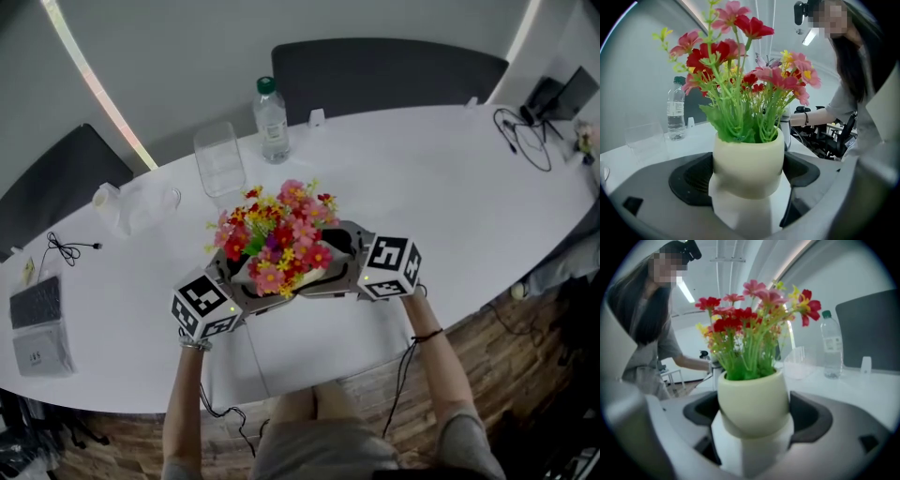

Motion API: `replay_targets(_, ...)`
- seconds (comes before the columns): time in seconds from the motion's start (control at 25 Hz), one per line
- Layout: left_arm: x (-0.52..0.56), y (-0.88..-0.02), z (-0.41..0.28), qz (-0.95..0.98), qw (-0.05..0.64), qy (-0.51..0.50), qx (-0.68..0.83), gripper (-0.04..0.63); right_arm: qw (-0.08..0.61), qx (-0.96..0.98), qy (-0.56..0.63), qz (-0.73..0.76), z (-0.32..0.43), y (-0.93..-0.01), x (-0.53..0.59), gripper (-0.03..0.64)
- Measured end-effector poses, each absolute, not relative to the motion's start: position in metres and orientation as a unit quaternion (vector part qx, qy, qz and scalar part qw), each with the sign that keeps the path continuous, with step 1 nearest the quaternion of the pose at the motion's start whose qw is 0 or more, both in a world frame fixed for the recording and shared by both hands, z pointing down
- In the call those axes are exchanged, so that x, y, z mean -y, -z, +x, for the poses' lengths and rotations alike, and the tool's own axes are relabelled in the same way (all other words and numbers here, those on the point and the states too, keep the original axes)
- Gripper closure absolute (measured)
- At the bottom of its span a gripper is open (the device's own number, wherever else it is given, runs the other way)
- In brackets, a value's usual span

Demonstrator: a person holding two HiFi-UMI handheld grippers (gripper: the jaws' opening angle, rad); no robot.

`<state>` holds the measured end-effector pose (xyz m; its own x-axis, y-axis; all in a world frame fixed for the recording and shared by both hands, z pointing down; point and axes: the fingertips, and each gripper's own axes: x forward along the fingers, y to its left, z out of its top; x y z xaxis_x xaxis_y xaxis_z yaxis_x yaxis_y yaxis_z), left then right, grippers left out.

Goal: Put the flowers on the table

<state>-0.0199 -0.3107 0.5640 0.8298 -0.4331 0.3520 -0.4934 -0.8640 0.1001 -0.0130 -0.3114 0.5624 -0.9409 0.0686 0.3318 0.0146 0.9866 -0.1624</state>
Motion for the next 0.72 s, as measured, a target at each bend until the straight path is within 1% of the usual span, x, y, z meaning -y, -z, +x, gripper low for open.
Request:
replay_targets(0.36, 0.307, -0.572, -0.02, 0.947, 0.098, -0.174, 0.251, 0.133, 0.175, 0.982, -0.069, -0.017, -0.011, -0.569, 0.308, 0.158)
replay_targets(0.72, 0.304, -0.578, -0.02, 0.938, 0.09, -0.208, 0.262, 0.133, 0.199, 0.979, -0.043, -0.014, -0.011, -0.575, 0.305, 0.158)
